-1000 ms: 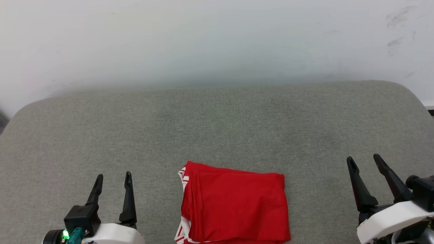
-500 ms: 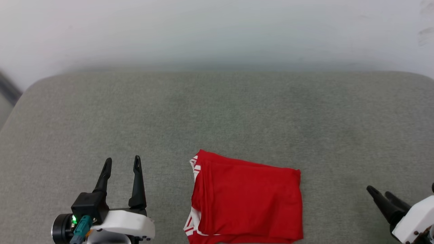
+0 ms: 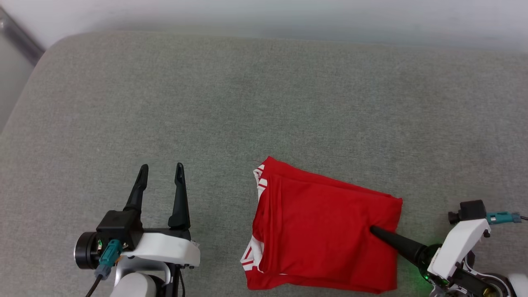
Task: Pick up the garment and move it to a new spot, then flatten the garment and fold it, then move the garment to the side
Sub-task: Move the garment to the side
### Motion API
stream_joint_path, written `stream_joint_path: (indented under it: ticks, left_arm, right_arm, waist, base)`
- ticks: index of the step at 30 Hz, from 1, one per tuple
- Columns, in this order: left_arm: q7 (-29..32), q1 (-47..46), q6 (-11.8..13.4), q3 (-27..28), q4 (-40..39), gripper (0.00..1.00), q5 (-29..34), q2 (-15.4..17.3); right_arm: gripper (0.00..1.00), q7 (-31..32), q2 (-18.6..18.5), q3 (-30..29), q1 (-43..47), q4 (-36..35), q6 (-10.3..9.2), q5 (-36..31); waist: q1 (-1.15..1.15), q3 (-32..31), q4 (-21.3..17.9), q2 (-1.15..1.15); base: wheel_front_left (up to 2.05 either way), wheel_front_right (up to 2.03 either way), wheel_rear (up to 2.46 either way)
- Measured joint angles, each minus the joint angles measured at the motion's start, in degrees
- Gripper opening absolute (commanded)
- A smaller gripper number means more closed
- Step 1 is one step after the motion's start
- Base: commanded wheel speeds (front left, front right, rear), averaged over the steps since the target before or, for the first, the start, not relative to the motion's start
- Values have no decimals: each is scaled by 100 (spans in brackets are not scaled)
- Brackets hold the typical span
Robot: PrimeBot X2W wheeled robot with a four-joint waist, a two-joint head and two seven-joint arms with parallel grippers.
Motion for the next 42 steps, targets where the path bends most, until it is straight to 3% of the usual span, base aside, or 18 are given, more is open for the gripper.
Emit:
stream_joint_path:
  ticks: [2,3,4,12,18,22,29,37,42]
  left_arm:
    - [0,-20,-46,49,18,100,24,-15]
    - [0,-20,-55,71,29,100,51,-22]
    - [0,-20,-64,91,45,100,66,-30]
    - [0,82,-160,231,138,100,160,-71]
    - [0,302,-205,326,159,100,169,-55]
    - [0,484,-227,363,130,100,169,-53]
    - [0,582,-257,388,-12,100,211,-57]
    - [-1,286,-353,256,-257,100,372,-120]
    - [81,-300,-438,67,-474,100,584,-91]
  right_arm:
    - [100,54,-29,91,-55,97,1,164]
    - [61,57,-55,136,-82,130,1,234]
    - [2,52,-80,169,-99,148,2,304]
    - [0,-307,-391,739,-153,18,-3,215]
    - [0,-695,-921,1268,-247,-122,-3,-850]
    - [0,-705,-1267,1586,-341,0,-3,-1912]
    - [0,-510,-1317,1871,-744,346,-1,-2899]
    - [0,-1013,-1310,1588,-1614,1072,-1,-3420]
    - [0,-1649,-1440,1069,-2361,1596,-1,-3557]
  waist:
    - [0,57,47,0]
    - [0,72,64,0]
    - [0,74,72,0]
    - [0,-253,-21,0]
    - [0,-657,-259,0]
    - [0,-850,-578,0]
    - [0,-1012,-1313,0]
    - [-1,-844,-2213,0]
    - [0,-312,-2468,0]
  base:
    - [0,0,0]
    - [0,0,0]
    - [0,0,0]
    - [0,0,0]
    - [0,0,0]
    - [0,0,0]
    - [0,0,0]
    - [0,0,0]
    - [0,0,0]
